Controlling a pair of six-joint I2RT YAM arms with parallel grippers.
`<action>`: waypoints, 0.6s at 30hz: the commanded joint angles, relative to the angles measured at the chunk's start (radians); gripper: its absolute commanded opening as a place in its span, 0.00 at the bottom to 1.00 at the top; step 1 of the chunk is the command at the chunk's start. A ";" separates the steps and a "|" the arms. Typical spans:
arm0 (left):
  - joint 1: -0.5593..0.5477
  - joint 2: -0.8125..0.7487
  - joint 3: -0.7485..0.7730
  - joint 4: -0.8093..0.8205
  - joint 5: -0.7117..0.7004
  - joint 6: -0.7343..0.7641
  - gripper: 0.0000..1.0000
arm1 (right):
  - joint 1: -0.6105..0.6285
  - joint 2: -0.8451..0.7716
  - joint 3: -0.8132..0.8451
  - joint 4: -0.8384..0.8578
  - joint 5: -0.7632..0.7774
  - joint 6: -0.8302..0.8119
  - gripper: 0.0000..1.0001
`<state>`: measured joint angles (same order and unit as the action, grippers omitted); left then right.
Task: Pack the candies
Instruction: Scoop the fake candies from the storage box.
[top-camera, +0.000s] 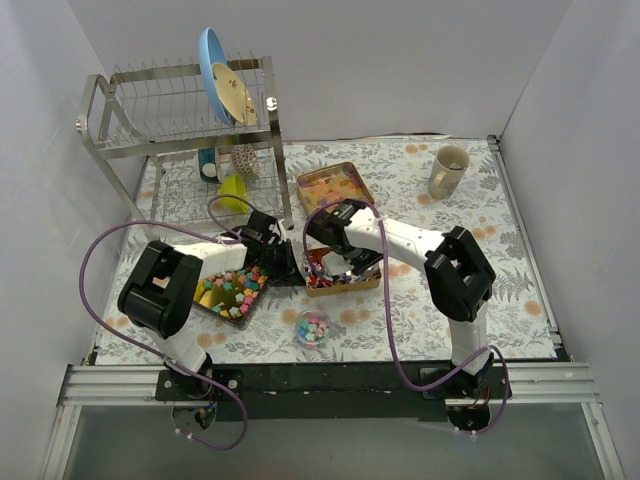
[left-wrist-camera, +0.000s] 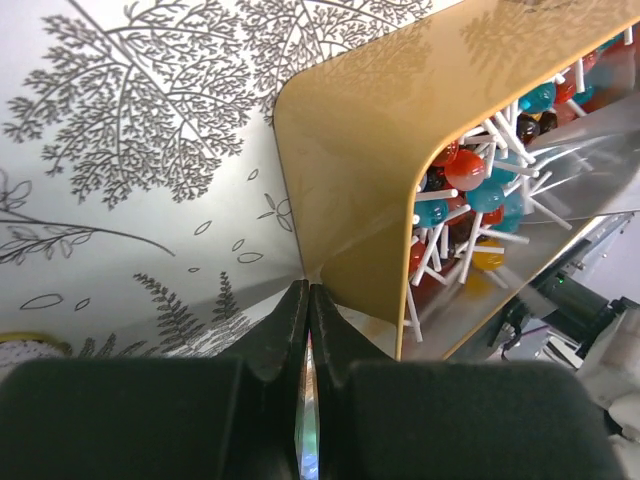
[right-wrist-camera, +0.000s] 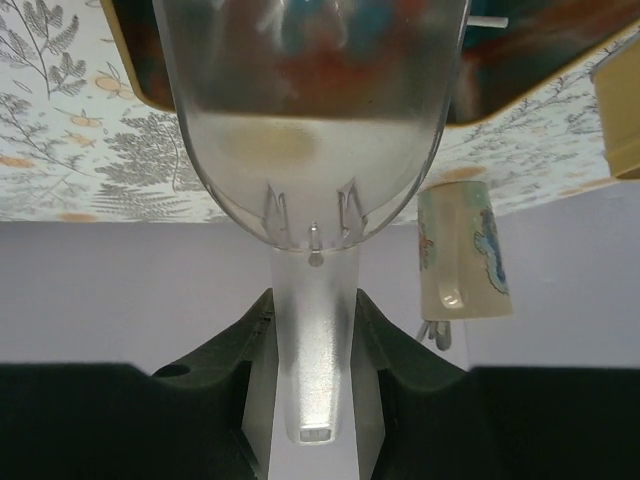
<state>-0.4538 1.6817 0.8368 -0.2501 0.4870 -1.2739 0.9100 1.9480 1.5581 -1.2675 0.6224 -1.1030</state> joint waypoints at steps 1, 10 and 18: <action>-0.006 0.016 0.004 0.058 0.068 -0.012 0.00 | -0.019 0.060 0.063 -0.041 -0.118 0.109 0.01; -0.008 0.030 0.015 0.067 0.087 -0.027 0.00 | 0.009 0.187 0.255 -0.040 -0.113 0.178 0.01; -0.006 0.055 0.061 0.089 0.110 -0.032 0.00 | 0.030 0.203 0.296 -0.033 -0.326 0.221 0.01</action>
<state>-0.4538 1.7294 0.8509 -0.2050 0.5545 -1.3018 0.9287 2.1494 1.8126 -1.3071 0.4469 -0.9302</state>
